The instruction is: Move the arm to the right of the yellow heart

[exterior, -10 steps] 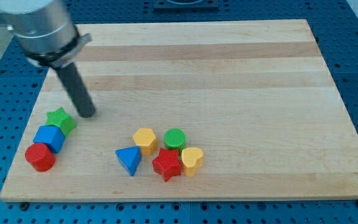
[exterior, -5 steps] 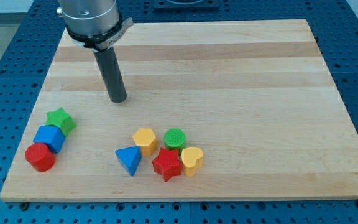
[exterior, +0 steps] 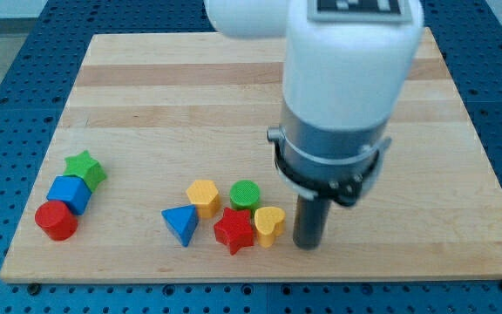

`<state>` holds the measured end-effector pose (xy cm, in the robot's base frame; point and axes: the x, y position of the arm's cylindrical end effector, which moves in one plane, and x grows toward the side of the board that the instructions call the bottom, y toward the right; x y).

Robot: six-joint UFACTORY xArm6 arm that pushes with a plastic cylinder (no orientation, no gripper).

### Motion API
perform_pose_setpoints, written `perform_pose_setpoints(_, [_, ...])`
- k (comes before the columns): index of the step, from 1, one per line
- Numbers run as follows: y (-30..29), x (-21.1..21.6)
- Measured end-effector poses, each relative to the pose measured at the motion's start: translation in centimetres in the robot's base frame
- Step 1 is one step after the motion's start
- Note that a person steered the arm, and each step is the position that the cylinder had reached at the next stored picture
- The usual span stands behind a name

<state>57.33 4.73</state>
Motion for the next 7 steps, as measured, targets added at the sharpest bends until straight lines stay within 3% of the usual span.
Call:
perform_pose_setpoints(1, [0.0, -4.1])
perform_pose_setpoints(2, [1.9, -4.9])
perform_pose_setpoints(3, [8.3, 0.2])
perform_pose_setpoints(4, [6.6, 4.2])
perform_pose_setpoints(6, [1.1, -1.0])
perform_pose_setpoints(7, [5.0, 1.1])
